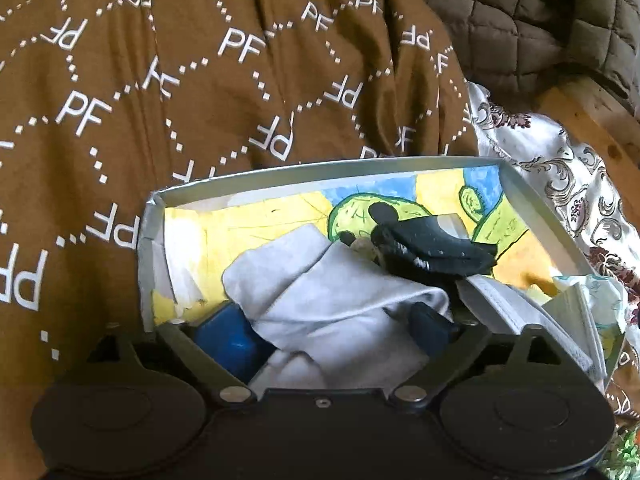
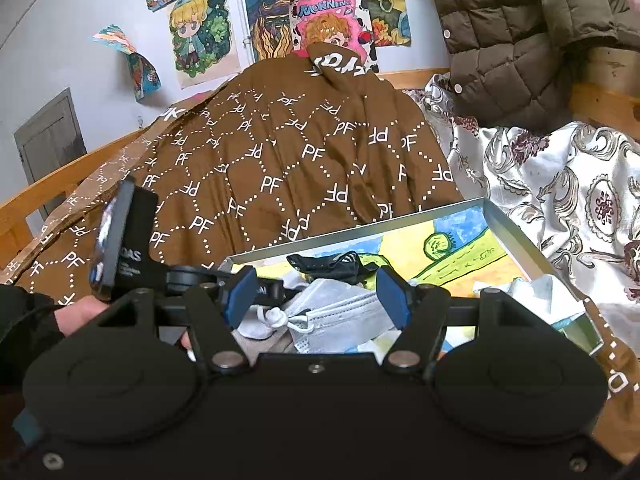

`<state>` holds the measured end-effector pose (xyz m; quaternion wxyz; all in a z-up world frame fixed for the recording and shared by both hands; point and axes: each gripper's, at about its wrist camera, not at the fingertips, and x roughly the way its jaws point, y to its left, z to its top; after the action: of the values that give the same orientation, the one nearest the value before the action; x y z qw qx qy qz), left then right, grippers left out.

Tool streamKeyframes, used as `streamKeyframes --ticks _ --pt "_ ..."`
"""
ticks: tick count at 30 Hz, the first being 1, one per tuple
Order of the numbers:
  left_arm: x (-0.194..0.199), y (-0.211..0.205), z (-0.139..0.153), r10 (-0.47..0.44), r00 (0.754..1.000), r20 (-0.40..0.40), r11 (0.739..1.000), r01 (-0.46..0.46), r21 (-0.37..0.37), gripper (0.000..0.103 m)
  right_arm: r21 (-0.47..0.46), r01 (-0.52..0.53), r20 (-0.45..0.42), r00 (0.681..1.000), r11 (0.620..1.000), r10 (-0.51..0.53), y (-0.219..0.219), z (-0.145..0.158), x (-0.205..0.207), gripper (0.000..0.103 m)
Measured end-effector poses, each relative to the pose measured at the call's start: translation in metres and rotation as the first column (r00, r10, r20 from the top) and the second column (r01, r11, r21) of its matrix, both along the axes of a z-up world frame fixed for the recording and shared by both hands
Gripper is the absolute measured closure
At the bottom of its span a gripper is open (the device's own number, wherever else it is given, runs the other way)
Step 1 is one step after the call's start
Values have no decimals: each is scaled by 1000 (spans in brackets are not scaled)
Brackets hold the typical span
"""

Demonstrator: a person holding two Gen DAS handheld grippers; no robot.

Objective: Organize soft objects
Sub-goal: 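Open both tools to release the cloths into the tray, then withdraw both open tools from the tray back toward the pile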

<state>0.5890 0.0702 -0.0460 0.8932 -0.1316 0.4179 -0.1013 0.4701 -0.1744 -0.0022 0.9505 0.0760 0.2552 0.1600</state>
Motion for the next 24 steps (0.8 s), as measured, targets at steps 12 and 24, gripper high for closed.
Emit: streamKeyframes --ticks 12,24 --pt "-6 -2 14 2 1000 -16 1000 -2 -13 8 -5 -1 17 1000 1000 1 2 14 -14 45" --pt "-77 19 50 8 998 -67 991 -17 -132 8 -2 -15 25 1000 1000 15 11 21 -51 43"
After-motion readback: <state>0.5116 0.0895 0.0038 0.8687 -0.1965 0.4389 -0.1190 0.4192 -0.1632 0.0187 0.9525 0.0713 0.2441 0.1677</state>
